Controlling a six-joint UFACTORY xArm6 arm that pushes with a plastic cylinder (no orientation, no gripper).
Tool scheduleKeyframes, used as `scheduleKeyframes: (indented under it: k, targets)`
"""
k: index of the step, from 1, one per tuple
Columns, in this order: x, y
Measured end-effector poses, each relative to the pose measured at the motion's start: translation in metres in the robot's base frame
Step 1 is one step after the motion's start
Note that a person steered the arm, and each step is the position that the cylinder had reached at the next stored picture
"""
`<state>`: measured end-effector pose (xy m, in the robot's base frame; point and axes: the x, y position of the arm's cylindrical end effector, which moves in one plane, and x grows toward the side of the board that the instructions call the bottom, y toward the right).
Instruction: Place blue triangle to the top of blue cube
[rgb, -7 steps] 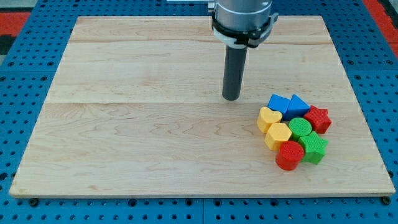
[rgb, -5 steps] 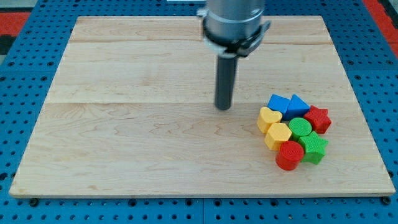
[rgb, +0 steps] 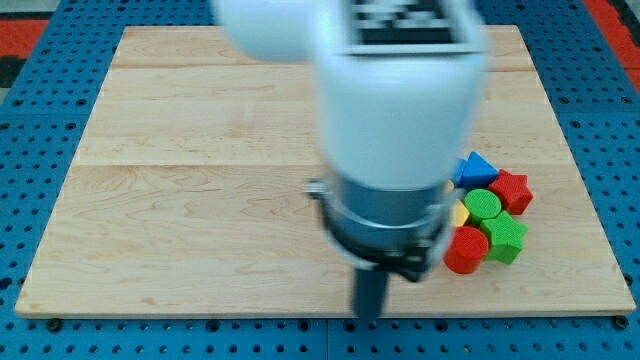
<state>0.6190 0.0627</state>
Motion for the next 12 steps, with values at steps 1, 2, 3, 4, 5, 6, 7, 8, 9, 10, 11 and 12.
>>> scheduleKeyframes:
  k: [1, 2, 3, 4, 5, 6, 7, 8, 9, 10, 11, 12]
  targets:
    - [0.0, 0.022]
    - [-0.001, 0.108]
    - [-0.001, 0.197]
    - [-0.031, 0.165]
    - [-0.051, 0.143]
    - [-0.068, 0.136]
    - [-0.083, 0.136]
    - [-0.097, 0.136]
    - [-0.112, 0.136]
    - [-0.129, 0.129]
    - [-0.146, 0.113]
    - [-0.163, 0.105]
